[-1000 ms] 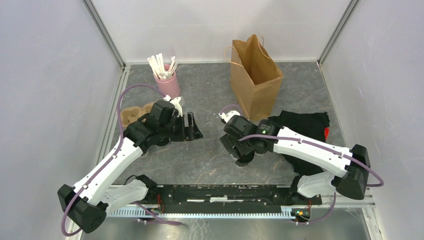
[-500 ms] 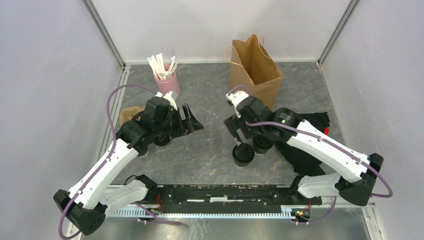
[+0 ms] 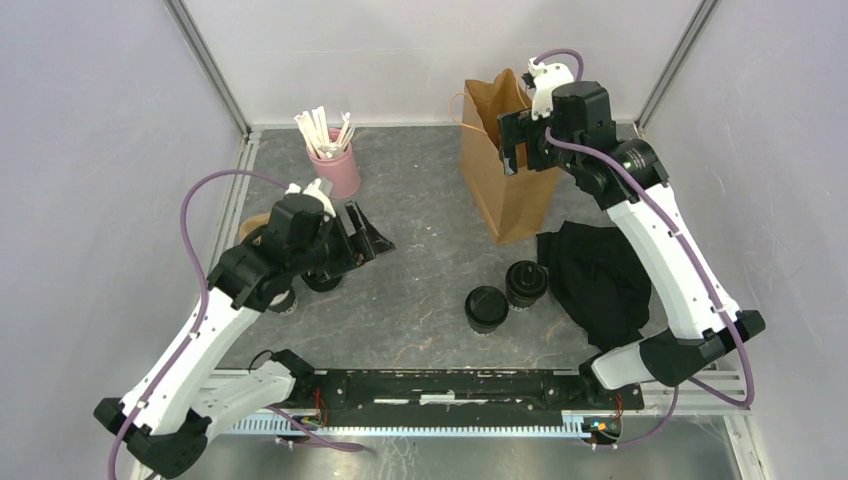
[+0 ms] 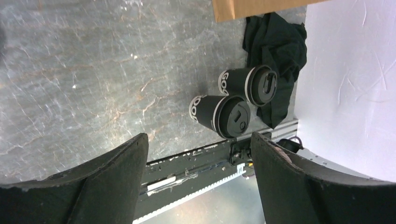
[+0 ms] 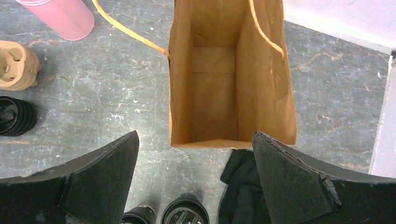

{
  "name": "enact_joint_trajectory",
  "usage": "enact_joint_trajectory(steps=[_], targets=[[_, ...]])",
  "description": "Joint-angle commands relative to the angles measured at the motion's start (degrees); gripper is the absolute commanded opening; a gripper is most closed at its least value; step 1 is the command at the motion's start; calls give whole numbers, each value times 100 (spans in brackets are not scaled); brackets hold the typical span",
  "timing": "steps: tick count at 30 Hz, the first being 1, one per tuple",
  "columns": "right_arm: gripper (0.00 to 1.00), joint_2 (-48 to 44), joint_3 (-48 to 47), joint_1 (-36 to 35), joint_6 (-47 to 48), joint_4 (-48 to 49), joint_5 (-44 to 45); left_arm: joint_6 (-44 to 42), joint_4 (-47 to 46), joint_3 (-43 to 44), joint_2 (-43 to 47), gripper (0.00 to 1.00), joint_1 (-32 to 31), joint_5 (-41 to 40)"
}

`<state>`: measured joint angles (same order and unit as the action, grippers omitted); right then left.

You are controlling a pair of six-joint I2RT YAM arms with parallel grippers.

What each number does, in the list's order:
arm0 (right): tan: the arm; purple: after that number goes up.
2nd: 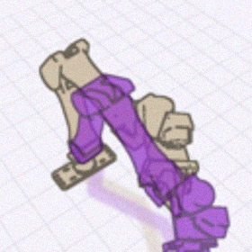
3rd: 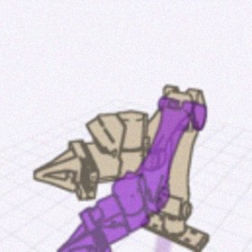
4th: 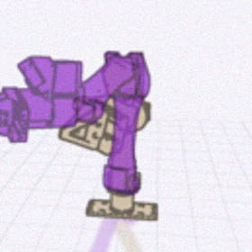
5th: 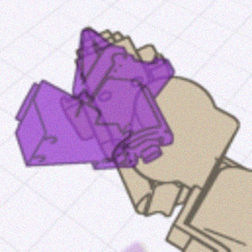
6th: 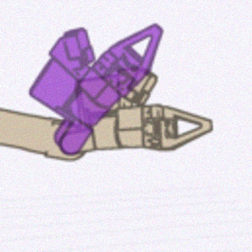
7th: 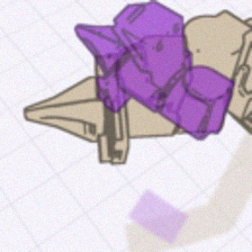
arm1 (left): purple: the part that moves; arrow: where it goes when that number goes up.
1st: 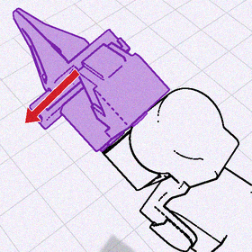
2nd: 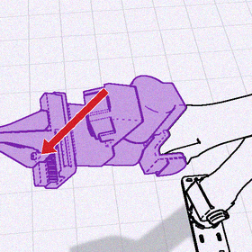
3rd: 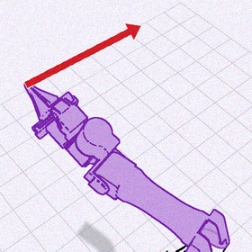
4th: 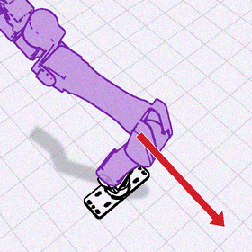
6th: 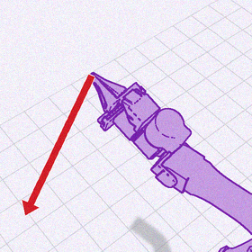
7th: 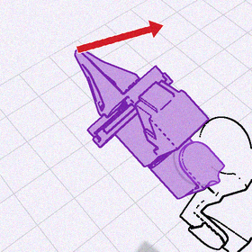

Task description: Pack the takeout coffee

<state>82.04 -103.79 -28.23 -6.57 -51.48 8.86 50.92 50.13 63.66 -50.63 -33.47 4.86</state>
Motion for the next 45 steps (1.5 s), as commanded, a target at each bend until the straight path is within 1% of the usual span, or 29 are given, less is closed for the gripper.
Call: enact_joint_trajectory(steps=[1,4,6,7,11,13,16,18,21,24,25,26,27,29,30,33,35,37,41,45], targets=[[98,77,-144,37,155,205,-573,-730,172,860,-481,87,-10,-550],[98,45,-15,40,-85,338,-615,-1301,608,1441,-847,87,-5,-880],[98,5,123,48,-269,518,-950,-1738,754,1690,-992,87,-7,-1080],[98,-35,199,46,-387,660,-1252,-1987,794,1757,-1045,87,-4,-1272],[98,-204,351,45,-852,1026,-1947,-2442,766,1744,-1302,89,58,-2028],[98,-353,508,44,-1049,1259,-2195,-2541,547,1608,-1514,89,269,-2190],[98,-599,770,44,-1125,1506,-2647,-2537,420,1653,-2005,87,898,-1705],[98,-842,1178,38,-1110,1804,-2860,-2574,286,1626,-2271,86,1351,-1417],[98,-1099,1837,37,-1110,2131,-3096,-2675,80,1582,-2603,86,1974,-1255],[98,-1316,2264,39,-1050,2398,-3175,-2850,-168,1573,-3085,84,2564,-912],[98,-1407,2408,35,-1057,2537,-3157,-2910,-224,1582,-3347,80,2751,-854],[98,-1477,2494,41,-1060,2643,-3139,-2972,-302,1576,-3466,78,2928,-674],[98,-1555,2553,40,-1044,2749,-3124,-3019,-355,1602,-3720,74,3171,-450],[98,-1639,2534,37,-995,2824,-3119,-3058,-484,1602,-4029,71,3330,3],[98,-1666,2503,42,-959,2836,-3124,-3078,-524,1606,-4169,69,3525,71],[98,-1749,2402,37,-859,2798,-3190,-3221,-556,1656,-4484,67,3629,325],[98,-1802,2413,41,-792,2774,-3217,-3243,-618,1651,-4569,64,3637,376],[98,-1844,2471,39,-734,2762,-3232,-3298,-740,1580,-4613,64,3637,496],[98,-1906,2650,44,-653,2810,-3268,-3382,-749,1598,-4841,64,3638,583],[98,-1820,2649,36,-554,2811,-3364,-3438,-701,1723,-5147,60,3638,603]])
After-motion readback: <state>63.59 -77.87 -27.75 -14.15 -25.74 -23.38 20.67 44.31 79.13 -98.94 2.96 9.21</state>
